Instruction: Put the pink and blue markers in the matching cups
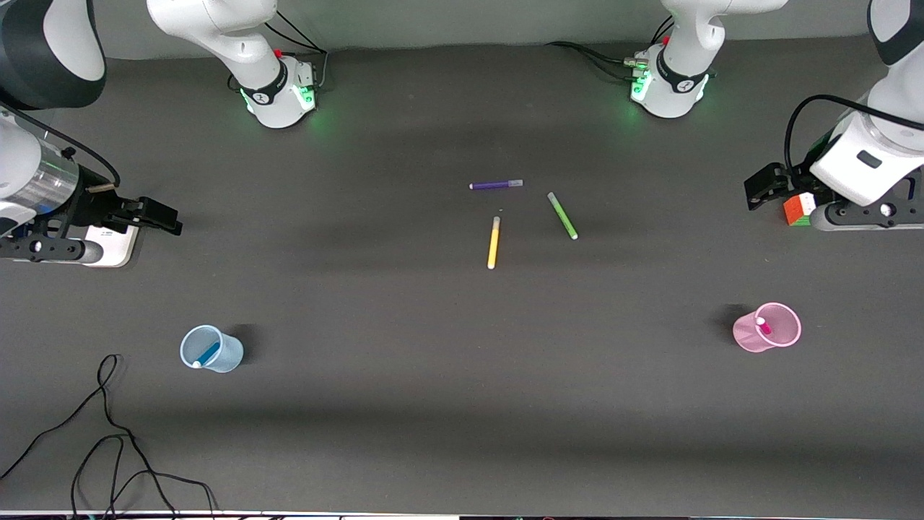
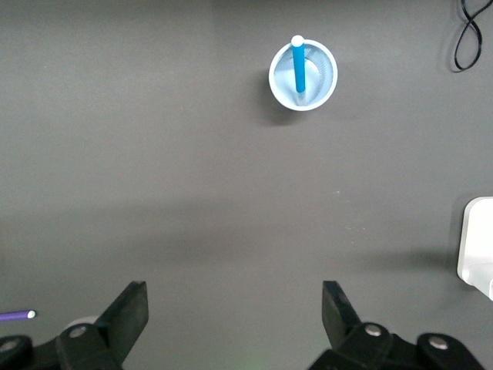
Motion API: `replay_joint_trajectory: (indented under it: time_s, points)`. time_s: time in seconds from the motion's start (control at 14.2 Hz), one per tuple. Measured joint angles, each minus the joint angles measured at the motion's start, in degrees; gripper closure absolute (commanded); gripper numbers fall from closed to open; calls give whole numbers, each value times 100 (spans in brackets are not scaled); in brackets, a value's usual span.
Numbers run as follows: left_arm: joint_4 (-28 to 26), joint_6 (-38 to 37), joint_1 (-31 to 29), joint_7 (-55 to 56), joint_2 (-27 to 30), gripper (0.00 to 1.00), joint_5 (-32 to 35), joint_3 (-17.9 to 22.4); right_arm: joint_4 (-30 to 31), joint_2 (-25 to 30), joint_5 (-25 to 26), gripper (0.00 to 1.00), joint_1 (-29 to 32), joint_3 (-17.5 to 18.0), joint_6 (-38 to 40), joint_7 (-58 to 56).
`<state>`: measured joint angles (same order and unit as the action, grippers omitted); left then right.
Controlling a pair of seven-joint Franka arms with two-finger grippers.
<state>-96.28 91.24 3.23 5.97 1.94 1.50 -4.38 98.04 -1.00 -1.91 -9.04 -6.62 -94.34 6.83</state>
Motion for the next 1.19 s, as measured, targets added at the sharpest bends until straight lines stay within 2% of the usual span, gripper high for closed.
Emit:
replay_joint_trajectory:
  time_s: [0.28, 1.19]
  points:
    - [-71, 204, -19, -981, 4, 0, 3, -16, -50, 1, 0, 0, -68, 49, 0, 12]
    - [159, 281, -68, -1388, -221, 0, 20, -10, -207, 31, 0, 0, -68, 55, 53, 14]
